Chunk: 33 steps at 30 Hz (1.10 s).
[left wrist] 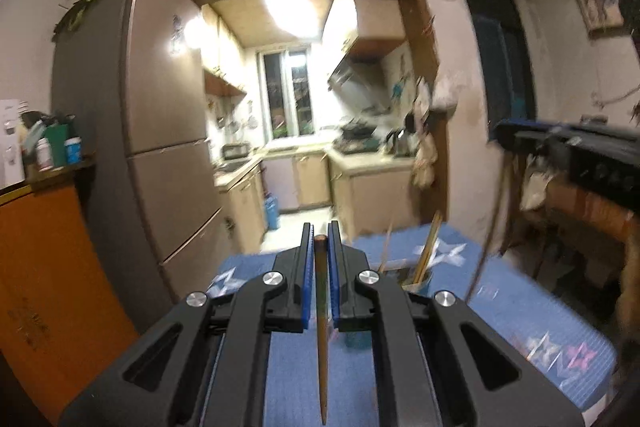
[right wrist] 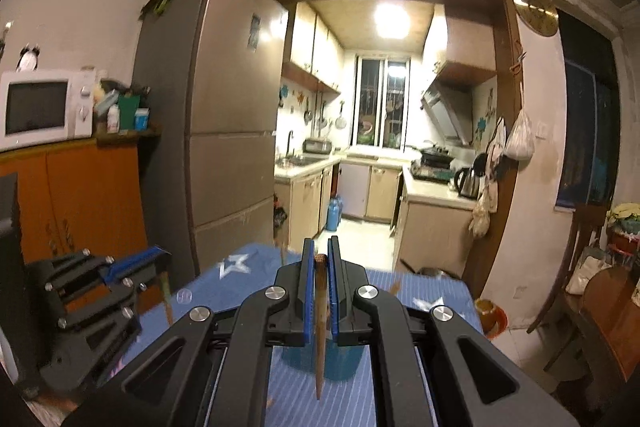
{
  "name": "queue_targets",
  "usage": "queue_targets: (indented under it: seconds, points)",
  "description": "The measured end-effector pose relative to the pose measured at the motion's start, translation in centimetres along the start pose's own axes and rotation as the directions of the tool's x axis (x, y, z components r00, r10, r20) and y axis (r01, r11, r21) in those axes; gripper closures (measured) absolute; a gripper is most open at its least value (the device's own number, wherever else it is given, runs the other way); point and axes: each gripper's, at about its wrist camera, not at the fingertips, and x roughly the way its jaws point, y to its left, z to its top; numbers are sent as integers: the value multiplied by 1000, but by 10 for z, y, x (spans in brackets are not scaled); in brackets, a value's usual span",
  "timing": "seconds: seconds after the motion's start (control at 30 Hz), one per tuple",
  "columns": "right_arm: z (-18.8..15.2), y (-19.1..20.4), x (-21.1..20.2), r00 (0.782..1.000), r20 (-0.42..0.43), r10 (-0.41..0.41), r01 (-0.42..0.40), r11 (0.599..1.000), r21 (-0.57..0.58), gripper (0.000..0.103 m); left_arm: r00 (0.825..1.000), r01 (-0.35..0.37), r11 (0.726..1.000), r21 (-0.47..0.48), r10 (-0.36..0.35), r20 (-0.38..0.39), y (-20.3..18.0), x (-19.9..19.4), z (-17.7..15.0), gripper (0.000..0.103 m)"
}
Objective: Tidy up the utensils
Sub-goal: 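Lower the chopsticks into the holder and open both tools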
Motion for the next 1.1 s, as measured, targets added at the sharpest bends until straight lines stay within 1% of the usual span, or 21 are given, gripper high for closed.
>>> queue_targets:
  seconds: [0.13, 0.2, 0.3, 0.37, 0.47, 0.6, 0.7, 0.77, 0.83, 0.9, 0.97, 1.03, 1.1]
  points:
    - [31, -7, 20, 998, 63, -22, 20, 1000, 21, 95, 995, 76, 995, -57, -72, 72, 0, 25, 35, 98]
    - [39, -10, 30, 996, 86, -34, 31, 999, 27, 95, 987, 119, 989, -83, -108, 121, 0, 41, 53, 98]
    - [44, -19, 53, 992, 112, -63, 59, 997, 39, 95, 978, 142, 984, -104, -123, 171, -5, 69, 68, 98]
    - [42, -27, 70, 991, 110, -76, 70, 996, 58, 95, 975, 151, 982, -118, -128, 182, -9, 90, 71, 98]
    - [33, -41, 98, 990, 102, -100, 91, 992, 93, 95, 977, 143, 983, -119, -121, 178, -17, 119, 63, 98]
    - [19, -59, 135, 991, 76, -114, 102, 984, 144, 95, 985, 107, 989, -102, -91, 149, -24, 155, 39, 98]
    - [2, -68, 156, 995, 35, -92, 84, 980, 182, 95, 991, 99, 989, -106, -88, 101, -24, 177, 20, 98]
    - [-11, -68, 169, 997, 0, -71, 70, 979, 191, 95, 995, 75, 993, -86, -68, 75, -25, 187, 4, 97]
    - [-23, -69, 179, 997, -24, -68, 71, 979, 192, 95, 997, 59, 994, -87, -55, 46, -24, 194, -7, 97]
    - [-33, -70, 186, 997, -54, -52, 62, 977, 206, 95, 999, 38, 995, -95, -35, 32, -20, 197, -16, 97]
    - [-41, -71, 191, 996, -78, -47, 62, 975, 214, 95, 1000, 25, 994, -105, -25, 6, -14, 197, -21, 97]
    - [-43, -71, 187, 996, -75, -57, 71, 975, 210, 94, 1000, 13, 993, -115, -12, 6, -6, 194, -17, 95]
    - [-42, -75, 180, 996, -69, -60, 74, 973, 220, 92, 1000, 0, 991, -135, 3, 22, 2, 187, -10, 85]
